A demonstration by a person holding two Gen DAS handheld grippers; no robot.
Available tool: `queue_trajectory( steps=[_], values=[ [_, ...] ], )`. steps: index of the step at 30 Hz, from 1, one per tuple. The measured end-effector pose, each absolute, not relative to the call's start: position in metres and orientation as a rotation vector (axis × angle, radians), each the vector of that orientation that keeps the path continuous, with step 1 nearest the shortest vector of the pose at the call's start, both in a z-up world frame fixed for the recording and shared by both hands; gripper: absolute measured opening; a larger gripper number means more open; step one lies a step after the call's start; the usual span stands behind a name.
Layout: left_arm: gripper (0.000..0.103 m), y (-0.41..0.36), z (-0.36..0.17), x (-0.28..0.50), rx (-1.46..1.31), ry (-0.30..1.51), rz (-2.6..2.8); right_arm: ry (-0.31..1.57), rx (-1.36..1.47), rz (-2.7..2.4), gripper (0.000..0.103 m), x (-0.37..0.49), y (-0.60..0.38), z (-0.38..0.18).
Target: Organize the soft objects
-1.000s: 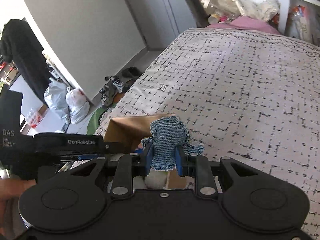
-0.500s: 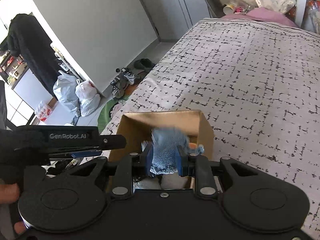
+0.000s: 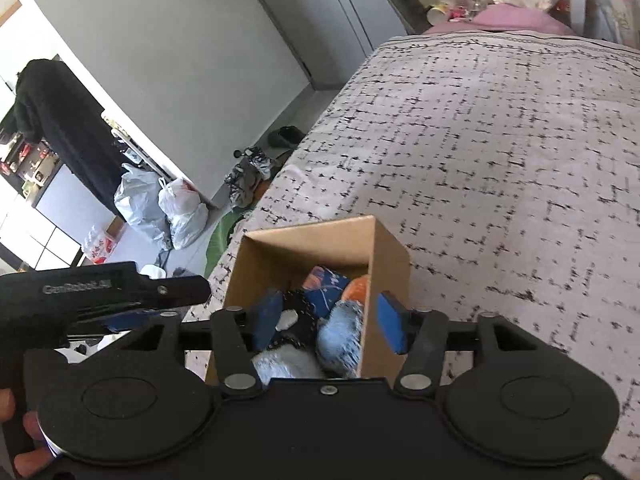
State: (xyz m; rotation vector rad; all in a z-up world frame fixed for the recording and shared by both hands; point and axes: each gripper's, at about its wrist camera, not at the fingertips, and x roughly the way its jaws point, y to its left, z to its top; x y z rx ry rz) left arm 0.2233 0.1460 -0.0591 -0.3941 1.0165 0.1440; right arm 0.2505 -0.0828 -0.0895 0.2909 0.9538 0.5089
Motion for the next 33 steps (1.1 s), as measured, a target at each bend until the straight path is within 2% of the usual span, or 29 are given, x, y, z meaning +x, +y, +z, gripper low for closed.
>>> queue_trajectory(
  steps=[4, 9, 11, 16, 19, 23, 25, 33],
  values=[
    [0.079, 0.137, -0.050, 0.210, -0.371, 1.011, 0.141, 0.950, 0.275, 0.513, 0.069, 0.238, -0.094, -0.081],
    [0.086, 0.128, -0.040, 0.192, -0.355, 0.998, 0.132, 0.942, 0.276, 0.517, 0.071, 0.224, -0.108, -0.067],
    [0.087, 0.123, -0.035, 0.185, -0.349, 0.989, 0.128, 0.921, 0.274, 0.515, 0.083, 0.218, -0.113, -0.059],
    [0.092, 0.112, -0.025, 0.166, -0.334, 0.978, 0.110, 0.887, 0.262, 0.500, 0.091, 0.198, -0.128, -0.046],
    [0.095, 0.107, -0.018, 0.155, -0.319, 0.961, 0.101, 0.887, 0.242, 0.484, 0.091, 0.188, -0.133, -0.043],
    [0.096, 0.102, -0.010, 0.143, -0.307, 0.942, 0.092, 0.882, 0.235, 0.451, 0.101, 0.179, -0.138, -0.036],
    [0.102, 0.100, -0.006, 0.137, -0.306, 0.934, 0.090, 0.873, 0.223, 0.445, 0.101, 0.175, -0.139, -0.031],
    [0.102, 0.091, 0.008, 0.116, -0.278, 0.907, 0.075, 0.850, 0.201, 0.418, 0.103, 0.156, -0.150, -0.017]
  ],
)
